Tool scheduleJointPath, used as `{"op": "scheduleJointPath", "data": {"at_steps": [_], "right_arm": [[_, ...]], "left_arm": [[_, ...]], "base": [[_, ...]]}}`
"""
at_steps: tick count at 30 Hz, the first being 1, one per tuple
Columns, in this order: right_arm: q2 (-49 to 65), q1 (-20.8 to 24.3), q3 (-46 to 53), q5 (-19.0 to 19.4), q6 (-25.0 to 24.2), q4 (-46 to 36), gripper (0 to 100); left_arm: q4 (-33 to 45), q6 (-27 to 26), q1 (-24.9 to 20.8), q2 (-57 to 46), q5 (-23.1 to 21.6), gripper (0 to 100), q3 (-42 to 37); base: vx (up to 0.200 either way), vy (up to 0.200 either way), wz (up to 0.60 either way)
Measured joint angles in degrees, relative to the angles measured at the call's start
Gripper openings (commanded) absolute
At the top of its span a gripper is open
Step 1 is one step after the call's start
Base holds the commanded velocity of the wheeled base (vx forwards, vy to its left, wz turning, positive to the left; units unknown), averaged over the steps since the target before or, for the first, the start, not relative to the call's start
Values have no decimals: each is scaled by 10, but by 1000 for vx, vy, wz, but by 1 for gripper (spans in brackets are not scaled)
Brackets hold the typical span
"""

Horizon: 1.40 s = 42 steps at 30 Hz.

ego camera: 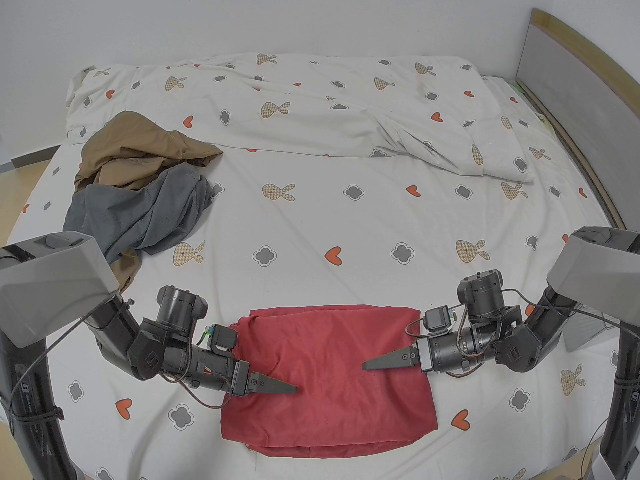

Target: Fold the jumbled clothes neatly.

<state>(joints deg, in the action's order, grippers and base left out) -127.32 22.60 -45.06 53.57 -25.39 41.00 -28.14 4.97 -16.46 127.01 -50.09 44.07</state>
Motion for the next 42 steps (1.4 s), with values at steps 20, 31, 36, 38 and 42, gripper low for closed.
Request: {"op": "scheduleJointPath", "data": {"at_steps": [20, 31, 36, 38, 42], "right_arm": [[-14, -1, -6, -6, 4, 0, 100], [-18, 20, -12, -24, 4, 0, 100], [-26, 39, -19, -53, 4, 0, 100], [-28, 41, -21, -54, 4, 0, 100], [-30, 46, -22, -54, 4, 0, 100]], "left_arm": [[0, 1, 14, -1, 1, 100, -11], [1, 17, -15, 3, 0, 100, 3], [1, 29, -26, 4, 0, 100, 11], [1, 30, -29, 4, 0, 100, 12], [0, 31, -32, 3, -3, 100, 10]], "base": [[0, 0, 0], [0, 0, 0], [0, 0, 0], [0, 0, 0], [0, 0, 0]]}}
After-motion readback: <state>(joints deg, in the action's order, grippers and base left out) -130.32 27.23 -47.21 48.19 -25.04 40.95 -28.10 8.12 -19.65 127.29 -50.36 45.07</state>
